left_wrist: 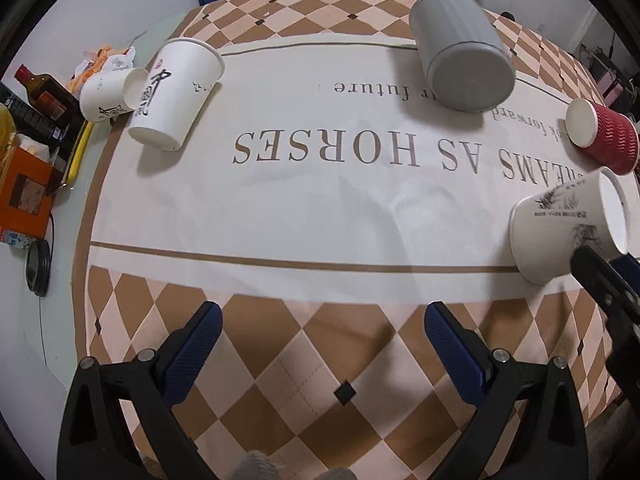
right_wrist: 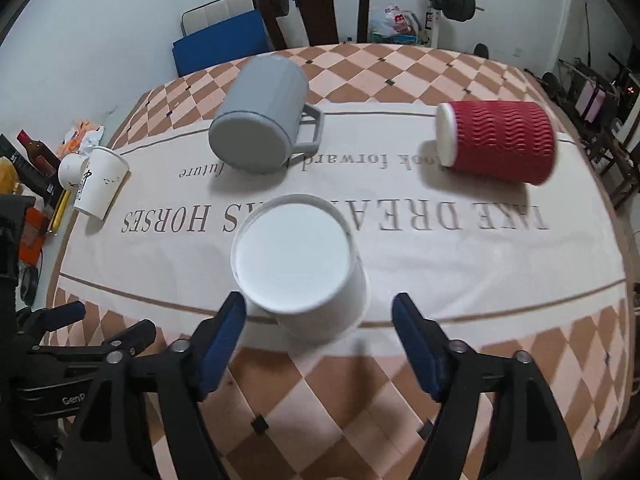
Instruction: Flip cup upside down
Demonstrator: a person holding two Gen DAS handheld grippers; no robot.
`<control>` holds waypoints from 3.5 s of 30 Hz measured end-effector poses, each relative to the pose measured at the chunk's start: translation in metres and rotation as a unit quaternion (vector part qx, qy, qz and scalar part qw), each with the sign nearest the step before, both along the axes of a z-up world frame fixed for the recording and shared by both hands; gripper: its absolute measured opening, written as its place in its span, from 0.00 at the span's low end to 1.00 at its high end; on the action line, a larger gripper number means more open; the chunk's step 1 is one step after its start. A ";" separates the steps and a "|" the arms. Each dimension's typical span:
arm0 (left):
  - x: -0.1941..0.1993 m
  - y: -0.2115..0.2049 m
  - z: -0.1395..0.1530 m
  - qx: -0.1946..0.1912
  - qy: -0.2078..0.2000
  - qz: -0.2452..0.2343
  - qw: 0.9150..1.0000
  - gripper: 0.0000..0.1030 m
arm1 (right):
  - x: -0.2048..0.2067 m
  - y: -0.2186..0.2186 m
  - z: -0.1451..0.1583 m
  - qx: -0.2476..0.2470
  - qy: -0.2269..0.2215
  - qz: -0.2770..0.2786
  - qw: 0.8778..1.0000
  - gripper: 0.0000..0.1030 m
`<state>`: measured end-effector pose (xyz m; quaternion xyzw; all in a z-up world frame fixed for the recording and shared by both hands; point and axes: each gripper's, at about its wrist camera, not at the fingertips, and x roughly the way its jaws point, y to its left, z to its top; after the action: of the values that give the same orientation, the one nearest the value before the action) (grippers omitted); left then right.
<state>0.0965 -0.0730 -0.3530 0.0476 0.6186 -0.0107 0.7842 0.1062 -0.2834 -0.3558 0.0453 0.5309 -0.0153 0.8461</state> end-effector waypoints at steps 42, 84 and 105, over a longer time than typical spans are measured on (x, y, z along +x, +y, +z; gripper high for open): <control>-0.098 -0.018 0.312 -0.016 -0.100 0.000 0.995 1.00 | -0.152 -0.010 0.347 -0.090 -0.034 -0.070 0.993 0.99; -0.108 -0.020 0.299 -0.016 -0.067 -0.011 0.998 1.00 | -0.135 -0.020 0.317 -0.095 0.015 -0.057 0.994 0.99; -0.108 -0.014 0.299 -0.015 -0.069 -0.007 0.997 1.00 | -0.134 -0.015 0.316 -0.095 0.015 -0.057 0.994 0.99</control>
<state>-0.0114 -0.0872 -0.0542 0.0408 0.5621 -0.0225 0.8258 -0.0277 -0.2987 -0.0402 -0.0051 0.5366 -0.1143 0.8360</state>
